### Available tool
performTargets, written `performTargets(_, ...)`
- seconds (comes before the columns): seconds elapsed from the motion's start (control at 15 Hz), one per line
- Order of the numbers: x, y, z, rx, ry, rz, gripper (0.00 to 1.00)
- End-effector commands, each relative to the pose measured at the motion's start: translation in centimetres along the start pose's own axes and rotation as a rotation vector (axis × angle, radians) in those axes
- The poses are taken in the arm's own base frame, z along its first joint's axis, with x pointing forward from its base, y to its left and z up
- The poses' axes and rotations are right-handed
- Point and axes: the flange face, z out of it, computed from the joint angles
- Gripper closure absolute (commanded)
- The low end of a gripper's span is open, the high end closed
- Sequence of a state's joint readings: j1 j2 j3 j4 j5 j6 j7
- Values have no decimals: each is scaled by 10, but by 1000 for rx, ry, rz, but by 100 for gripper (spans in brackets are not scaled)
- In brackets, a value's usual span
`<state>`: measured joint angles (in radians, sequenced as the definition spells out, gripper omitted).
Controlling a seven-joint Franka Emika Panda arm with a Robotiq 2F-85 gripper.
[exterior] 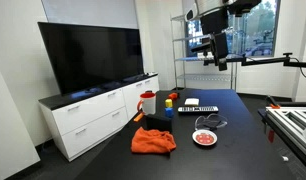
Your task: Put the blue block on the yellow block
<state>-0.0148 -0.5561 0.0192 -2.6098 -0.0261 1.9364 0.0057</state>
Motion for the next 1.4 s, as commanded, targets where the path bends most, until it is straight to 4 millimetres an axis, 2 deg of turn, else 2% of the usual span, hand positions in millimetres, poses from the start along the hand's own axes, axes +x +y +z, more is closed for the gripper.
performTargets(0.0, 4, 0, -13, 0, 32, 1, 0)
performTargets(0.13, 4, 1, -28, 0, 60, 2, 0)
performTargets(0.47, 3, 1, -28, -1, 56, 2, 0)
performTargets(0.53, 9, 5, -28, -5, 74, 24, 0)
performTargets(0.73, 43, 34, -24, -7, 154, 142, 0)
performTargets(1.0, 87, 100, -15, 10, 236, 356, 0)
performTargets(1.13, 100, 127, -9, 18, 245, 440, 0)
performTargets(1.33, 112, 154, 0, 16, 242, 524, 0)
